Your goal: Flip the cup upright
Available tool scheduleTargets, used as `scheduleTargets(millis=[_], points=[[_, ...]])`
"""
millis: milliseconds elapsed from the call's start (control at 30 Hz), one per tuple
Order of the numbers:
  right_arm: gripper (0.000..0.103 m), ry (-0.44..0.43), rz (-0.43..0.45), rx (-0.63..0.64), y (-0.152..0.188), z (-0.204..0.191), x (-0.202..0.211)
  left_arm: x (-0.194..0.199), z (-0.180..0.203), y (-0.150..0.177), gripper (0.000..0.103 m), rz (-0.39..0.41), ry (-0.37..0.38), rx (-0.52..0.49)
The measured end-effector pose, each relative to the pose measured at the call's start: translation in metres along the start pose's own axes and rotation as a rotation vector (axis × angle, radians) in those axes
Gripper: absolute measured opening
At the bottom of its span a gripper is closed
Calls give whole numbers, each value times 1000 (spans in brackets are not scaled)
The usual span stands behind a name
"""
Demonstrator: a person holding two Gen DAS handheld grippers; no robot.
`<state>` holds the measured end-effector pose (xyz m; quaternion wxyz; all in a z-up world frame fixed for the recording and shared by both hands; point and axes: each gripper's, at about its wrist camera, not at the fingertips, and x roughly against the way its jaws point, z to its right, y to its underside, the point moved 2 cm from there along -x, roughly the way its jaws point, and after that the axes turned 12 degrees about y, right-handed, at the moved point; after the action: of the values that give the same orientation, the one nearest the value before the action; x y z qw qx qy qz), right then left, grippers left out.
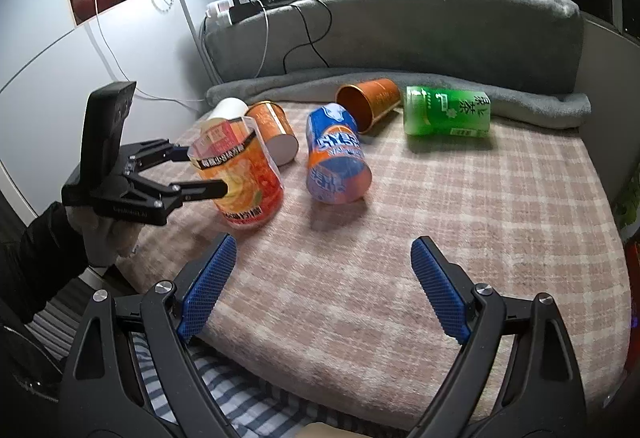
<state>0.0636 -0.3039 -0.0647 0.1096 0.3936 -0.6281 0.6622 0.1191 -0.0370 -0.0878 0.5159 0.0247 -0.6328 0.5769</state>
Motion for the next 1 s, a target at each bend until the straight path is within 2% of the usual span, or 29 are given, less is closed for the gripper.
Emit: scheduleTargets(millis=[233, 400, 600, 767, 1000], points=[[91, 21, 38, -4, -10, -12, 2, 16, -2, 9, 84, 28, -25, 14], [91, 89, 83, -17, -17, -21, 4, 37, -11, 19, 84, 71, -74, 66], [91, 147, 121, -83, -25, -23, 6, 68, -8, 28, 84, 164, -183, 123], [91, 194, 160, -132, -29, -23, 12, 90, 10, 30, 84, 250, -293, 111], [92, 265, 198, -126, -28, -26, 20, 121, 29, 26, 84, 388, -373, 128]])
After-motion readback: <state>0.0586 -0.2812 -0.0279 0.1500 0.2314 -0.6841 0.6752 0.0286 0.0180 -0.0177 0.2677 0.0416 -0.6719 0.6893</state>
